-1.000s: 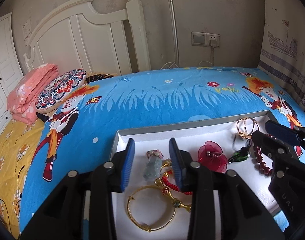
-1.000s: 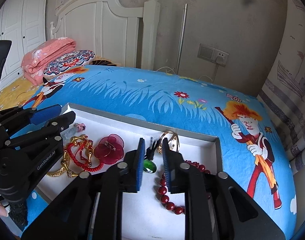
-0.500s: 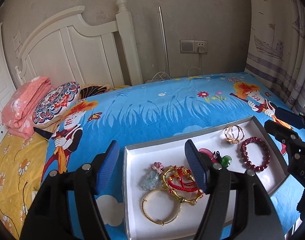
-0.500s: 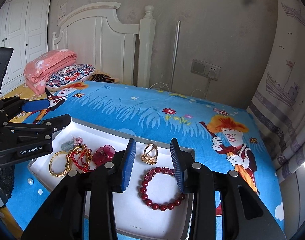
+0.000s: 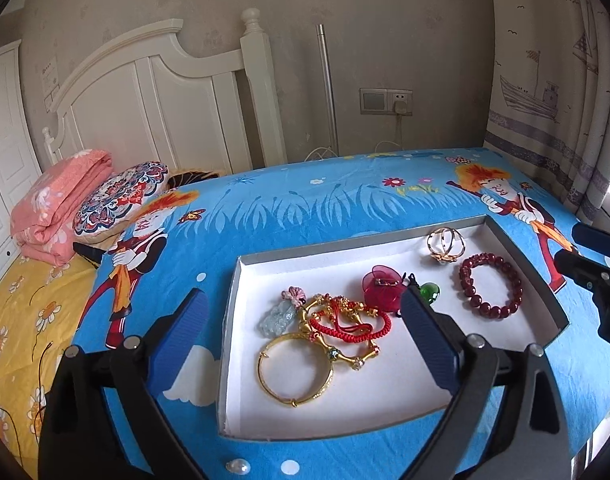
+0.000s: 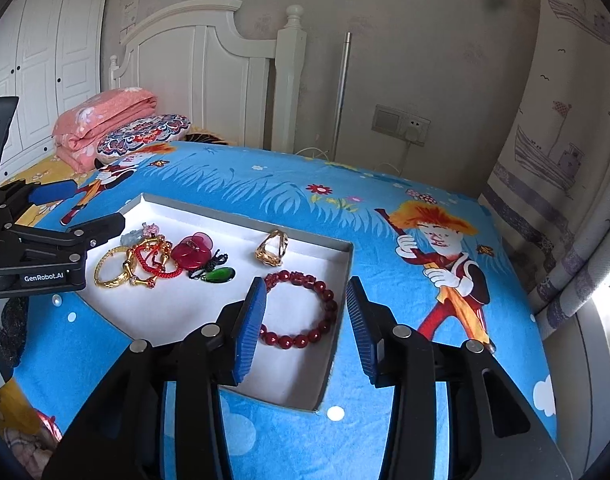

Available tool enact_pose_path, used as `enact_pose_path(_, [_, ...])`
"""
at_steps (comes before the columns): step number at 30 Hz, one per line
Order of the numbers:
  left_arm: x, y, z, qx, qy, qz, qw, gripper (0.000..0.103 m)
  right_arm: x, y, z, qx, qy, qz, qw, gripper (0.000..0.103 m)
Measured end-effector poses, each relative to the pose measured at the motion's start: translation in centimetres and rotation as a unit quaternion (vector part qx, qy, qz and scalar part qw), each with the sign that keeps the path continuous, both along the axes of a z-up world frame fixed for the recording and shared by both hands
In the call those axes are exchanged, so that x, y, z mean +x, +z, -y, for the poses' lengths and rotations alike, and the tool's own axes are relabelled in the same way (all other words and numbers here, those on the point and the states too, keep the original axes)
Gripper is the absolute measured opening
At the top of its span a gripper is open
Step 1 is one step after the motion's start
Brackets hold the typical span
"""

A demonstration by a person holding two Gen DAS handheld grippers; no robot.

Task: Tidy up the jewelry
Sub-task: 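Open both tools to release the jade carving and green pendant in the tray, then withdraw both open tools from the tray toward the white pearls on the sheet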

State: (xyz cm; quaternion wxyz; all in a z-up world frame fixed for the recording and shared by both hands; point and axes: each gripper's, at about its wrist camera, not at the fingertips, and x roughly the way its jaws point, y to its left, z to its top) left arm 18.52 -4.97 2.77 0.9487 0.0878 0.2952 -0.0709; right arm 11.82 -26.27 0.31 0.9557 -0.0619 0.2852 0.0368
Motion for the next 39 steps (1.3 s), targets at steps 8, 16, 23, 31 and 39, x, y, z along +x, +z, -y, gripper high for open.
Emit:
enact_pose_path(8, [-3.6, -1.4, 1.2, 0.016, 0.001, 0.024, 0.9996, 0.098, -2.2, -1.4, 1.6, 0.03, -0.015, 0.001, 0.999, 0.05])
enact_pose_path(16, [-6.8, -2.3, 2.2, 0.033, 0.016, 0.041, 0.9985, 0.098, -4.1, -3.6, -0.7, 0.044, -0.005, 0.001, 0.999, 0.057])
enact_pose_path(23, [-9.0, -3.4, 1.9, 0.032, 0.009, 0.037, 0.9988, 0.098, -6.6, -4.4, -2.8, 0.057, -0.005, 0.016, 0.998, 0.064])
enact_pose_path(31, [-11.1, -4.7, -1.2, 0.023, 0.019, 0.042, 0.9987, 0.098, -8.6, -5.5, -6.0, 0.047, 0.02, 0.027, 0.998, 0.065])
enact_pose_path(39, [-11.6, -7.0, -5.7, 0.016, 0.043, 0.027, 0.9986, 0.098, -8.9, -7.5, -9.2, 0.042, 0.056, 0.023, 0.997, 0.065])
